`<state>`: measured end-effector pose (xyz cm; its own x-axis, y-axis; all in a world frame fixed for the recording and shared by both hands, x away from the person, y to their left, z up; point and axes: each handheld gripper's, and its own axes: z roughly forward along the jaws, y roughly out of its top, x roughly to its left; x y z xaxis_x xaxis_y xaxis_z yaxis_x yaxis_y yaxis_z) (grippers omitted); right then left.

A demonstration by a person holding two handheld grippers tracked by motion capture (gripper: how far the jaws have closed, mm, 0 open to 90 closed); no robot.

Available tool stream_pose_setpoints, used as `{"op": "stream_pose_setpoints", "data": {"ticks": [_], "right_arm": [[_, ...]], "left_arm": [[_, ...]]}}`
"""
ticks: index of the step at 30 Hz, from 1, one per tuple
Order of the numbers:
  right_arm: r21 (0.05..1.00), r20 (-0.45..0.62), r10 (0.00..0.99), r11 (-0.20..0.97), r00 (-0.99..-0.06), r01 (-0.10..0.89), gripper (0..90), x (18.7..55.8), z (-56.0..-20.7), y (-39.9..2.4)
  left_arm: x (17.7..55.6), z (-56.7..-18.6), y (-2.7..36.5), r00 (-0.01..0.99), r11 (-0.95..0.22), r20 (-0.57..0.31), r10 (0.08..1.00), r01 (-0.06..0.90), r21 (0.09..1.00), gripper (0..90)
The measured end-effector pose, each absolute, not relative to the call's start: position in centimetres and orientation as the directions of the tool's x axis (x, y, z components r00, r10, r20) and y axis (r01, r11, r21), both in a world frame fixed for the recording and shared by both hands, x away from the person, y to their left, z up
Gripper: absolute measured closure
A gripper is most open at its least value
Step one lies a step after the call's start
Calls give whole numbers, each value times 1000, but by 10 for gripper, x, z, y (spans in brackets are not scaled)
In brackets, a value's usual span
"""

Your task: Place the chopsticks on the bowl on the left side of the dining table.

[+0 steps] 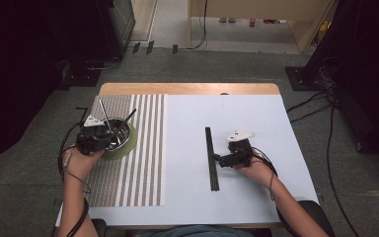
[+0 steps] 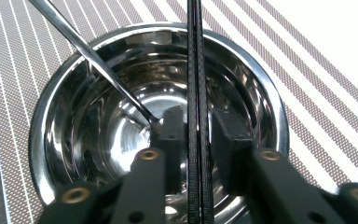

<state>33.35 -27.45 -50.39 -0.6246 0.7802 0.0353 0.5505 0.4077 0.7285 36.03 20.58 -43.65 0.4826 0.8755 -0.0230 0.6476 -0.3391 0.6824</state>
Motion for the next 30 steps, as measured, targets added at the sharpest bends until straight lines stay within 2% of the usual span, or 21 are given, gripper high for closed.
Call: {"op": "stream_pose_setpoints", "data": {"ticks": [6, 16, 30], "right_arm": [[728, 37, 780, 407, -625, 551, 83, 334, -504, -275], [729, 46, 781, 401, -623, 556, 83, 334, -504, -275], [732, 56, 779, 394, -624, 557, 83, 334, -504, -276]], "left_arm": [[355, -432, 206, 461, -325, -3, 887, 631, 704, 588], [347, -427, 206, 439, -304, 7, 899, 612, 730, 426], [334, -426, 208, 416, -301, 30, 909, 604, 738, 374]]}}
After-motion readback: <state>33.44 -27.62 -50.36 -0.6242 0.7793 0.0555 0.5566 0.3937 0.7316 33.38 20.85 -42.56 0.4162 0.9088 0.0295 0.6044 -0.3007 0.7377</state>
